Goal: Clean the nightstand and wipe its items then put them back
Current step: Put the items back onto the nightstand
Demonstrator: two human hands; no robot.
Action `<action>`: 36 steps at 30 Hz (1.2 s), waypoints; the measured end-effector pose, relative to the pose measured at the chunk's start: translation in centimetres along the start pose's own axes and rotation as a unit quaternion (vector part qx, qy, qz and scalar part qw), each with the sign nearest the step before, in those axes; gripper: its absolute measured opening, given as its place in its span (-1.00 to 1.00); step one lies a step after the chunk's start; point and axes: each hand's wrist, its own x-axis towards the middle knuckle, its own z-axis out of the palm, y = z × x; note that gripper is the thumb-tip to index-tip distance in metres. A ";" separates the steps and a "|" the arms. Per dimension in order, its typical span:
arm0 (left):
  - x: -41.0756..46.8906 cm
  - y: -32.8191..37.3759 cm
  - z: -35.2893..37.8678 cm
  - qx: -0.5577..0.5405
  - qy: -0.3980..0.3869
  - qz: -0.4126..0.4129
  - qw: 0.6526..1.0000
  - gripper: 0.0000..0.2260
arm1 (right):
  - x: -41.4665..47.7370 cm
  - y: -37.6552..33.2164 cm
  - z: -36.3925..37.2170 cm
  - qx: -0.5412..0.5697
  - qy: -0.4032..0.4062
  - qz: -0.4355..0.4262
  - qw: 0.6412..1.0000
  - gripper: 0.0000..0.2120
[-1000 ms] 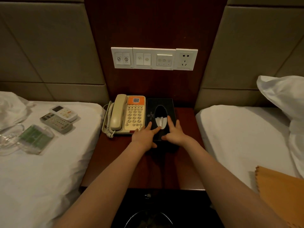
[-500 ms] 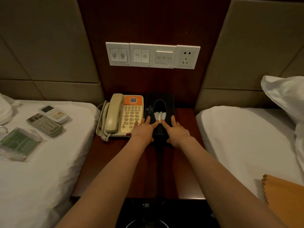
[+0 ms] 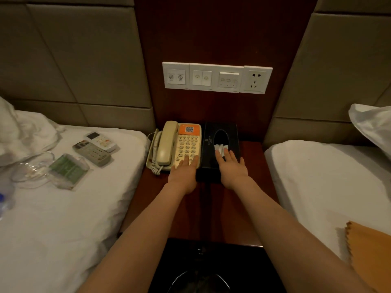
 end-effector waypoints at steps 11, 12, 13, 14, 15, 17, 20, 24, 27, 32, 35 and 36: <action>-9.9 -7.7 -1.5 -0.195 0.133 -0.141 0.961 -0.61 | -5.3 -12.5 -0.3 0.222 -0.012 -0.115 0.968 -0.43; -11.1 -8.6 -1.6 -0.207 0.145 -0.155 0.955 -0.62 | -5.7 -13.9 -0.3 0.247 -0.015 -0.124 0.961 -0.45; -12.3 -9.5 -1.6 -0.218 0.156 -0.169 0.948 -0.64 | -6.2 -15.2 -0.2 0.269 -0.018 -0.132 0.954 -0.47; -13.7 -10.5 -1.5 -0.229 0.169 -0.183 0.941 -0.64 | -6.9 -16.4 -0.1 0.291 -0.020 -0.136 0.947 -0.49; -15.1 -11.4 -1.3 -0.247 0.183 -0.200 0.930 -0.65 | -7.6 -17.7 0.1 0.319 -0.020 -0.135 0.938 -0.53; -18.2 -13.2 -0.5 -0.286 0.210 -0.253 0.900 -0.65 | -9.3 -20.2 0.7 0.394 -0.033 -0.117 0.911 -0.60; -22.8 -15.6 1.0 -0.311 0.236 -0.331 0.859 -0.64 | -12.4 -24.3 2.1 0.446 -0.077 -0.121 0.883 -0.65; -28.1 -18.6 1.6 -0.322 0.268 -0.391 0.820 -0.63 | -16.3 -29.9 3.3 0.463 -0.127 -0.169 0.861 -0.67; -31.9 -20.7 1.5 -0.326 0.293 -0.430 0.790 -0.61 | -19.0 -33.2 3.5 0.469 -0.165 -0.201 0.844 -0.70; -37.4 -23.8 2.4 -0.318 0.315 -0.493 0.746 -0.63 | -22.9 -37.6 3.5 0.455 -0.225 -0.238 0.828 -0.71; -40.5 -25.0 3.4 -0.293 0.321 -0.540 0.721 -0.65 | -25.1 -39.7 4.0 0.438 -0.256 -0.265 0.820 -0.70; -41.5 -25.2 3.6 -0.272 0.325 -0.564 0.709 -0.67 | -25.8 -40.4 4.2 0.432 -0.269 -0.269 0.818 -0.70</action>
